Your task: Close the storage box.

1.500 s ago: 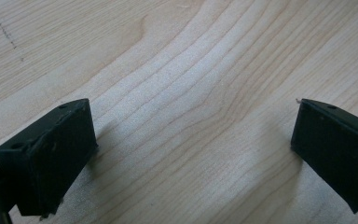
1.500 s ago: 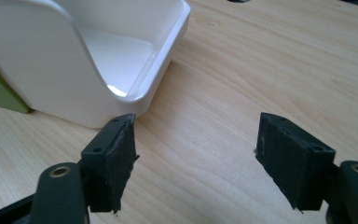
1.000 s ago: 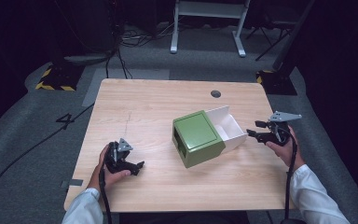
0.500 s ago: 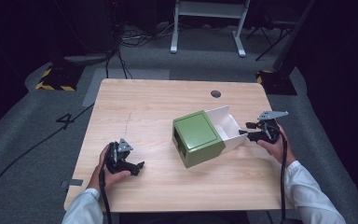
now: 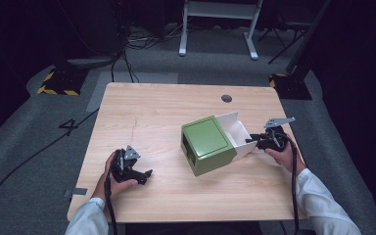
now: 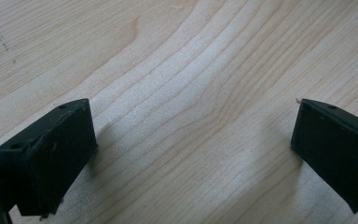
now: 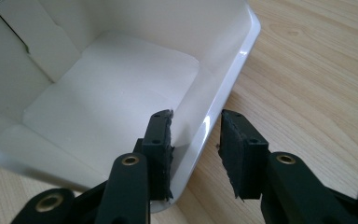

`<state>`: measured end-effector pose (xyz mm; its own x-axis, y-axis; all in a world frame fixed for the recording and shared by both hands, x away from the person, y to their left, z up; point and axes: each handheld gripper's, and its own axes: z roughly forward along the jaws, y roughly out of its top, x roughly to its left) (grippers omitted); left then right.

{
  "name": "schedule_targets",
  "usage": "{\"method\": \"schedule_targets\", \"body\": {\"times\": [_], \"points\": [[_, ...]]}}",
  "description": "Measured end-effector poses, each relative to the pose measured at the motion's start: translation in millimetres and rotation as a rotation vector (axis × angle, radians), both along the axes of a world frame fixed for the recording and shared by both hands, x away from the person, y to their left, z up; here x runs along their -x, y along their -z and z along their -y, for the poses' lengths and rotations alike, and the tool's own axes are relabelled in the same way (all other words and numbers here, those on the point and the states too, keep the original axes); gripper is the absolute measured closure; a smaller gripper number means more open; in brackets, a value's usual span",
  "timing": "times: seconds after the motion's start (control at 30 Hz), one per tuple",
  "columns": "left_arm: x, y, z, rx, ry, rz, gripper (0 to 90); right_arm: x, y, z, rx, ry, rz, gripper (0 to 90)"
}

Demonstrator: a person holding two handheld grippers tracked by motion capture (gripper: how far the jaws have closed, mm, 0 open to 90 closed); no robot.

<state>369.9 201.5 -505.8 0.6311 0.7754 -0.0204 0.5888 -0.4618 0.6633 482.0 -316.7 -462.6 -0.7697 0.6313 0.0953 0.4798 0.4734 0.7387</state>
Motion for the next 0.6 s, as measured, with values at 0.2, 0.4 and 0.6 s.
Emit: {"method": "schedule_targets", "body": {"times": [0.2,0.4,0.6], "points": [[-0.3,-0.5,0.5,-0.010,0.008,0.004,0.0,1.1,-1.9,-8.8,0.005,-0.009,0.008,66.0],[-0.1,-0.4,2.0,-0.008,0.006,0.003,0.0,2.4,-4.7,-23.5,0.008,-0.037,0.014,66.5],[-0.7,-0.3,2.6,-0.008,0.013,0.008,0.0,4.7,-8.1,-38.2,0.012,-0.059,0.019,65.8]]}}
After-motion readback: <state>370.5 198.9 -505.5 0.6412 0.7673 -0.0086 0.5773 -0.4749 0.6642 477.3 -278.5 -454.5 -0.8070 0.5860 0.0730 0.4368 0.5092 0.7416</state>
